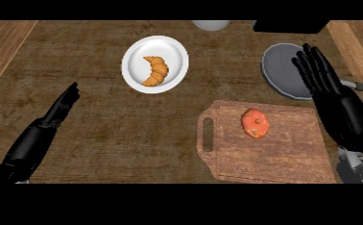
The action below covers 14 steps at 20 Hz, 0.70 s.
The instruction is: Pick the squash from the cutting board and place it in the pan
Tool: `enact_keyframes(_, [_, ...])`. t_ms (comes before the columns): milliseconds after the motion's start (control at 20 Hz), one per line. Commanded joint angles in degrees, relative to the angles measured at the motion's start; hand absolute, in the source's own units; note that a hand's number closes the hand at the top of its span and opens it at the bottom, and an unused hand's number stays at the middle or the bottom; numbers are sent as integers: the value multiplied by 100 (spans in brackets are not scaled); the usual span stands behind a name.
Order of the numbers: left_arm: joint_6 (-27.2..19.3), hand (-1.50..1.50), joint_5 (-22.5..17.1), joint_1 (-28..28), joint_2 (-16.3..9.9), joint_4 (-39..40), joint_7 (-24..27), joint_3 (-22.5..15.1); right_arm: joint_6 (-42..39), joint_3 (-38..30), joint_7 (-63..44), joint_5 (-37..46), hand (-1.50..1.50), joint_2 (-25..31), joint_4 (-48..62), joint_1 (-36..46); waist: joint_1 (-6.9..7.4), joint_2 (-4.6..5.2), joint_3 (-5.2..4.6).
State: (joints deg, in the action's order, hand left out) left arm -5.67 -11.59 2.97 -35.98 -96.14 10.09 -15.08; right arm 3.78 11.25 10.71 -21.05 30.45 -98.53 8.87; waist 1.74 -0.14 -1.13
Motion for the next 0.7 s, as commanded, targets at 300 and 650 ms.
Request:
enact_keyframes(300, [-969, 0, -521, -1154, 1068, 665, -1030, 550, -2184, 868, 778, 241, 150, 223, 2221, 94, -87, 160, 135])
enact_keyframes(650, [-978, 0, -490, -1366, 1200, 1375, -850, 766, -582, -495, 3247, 1370, -150, 707, 2621, -643, -339, 40, 118])
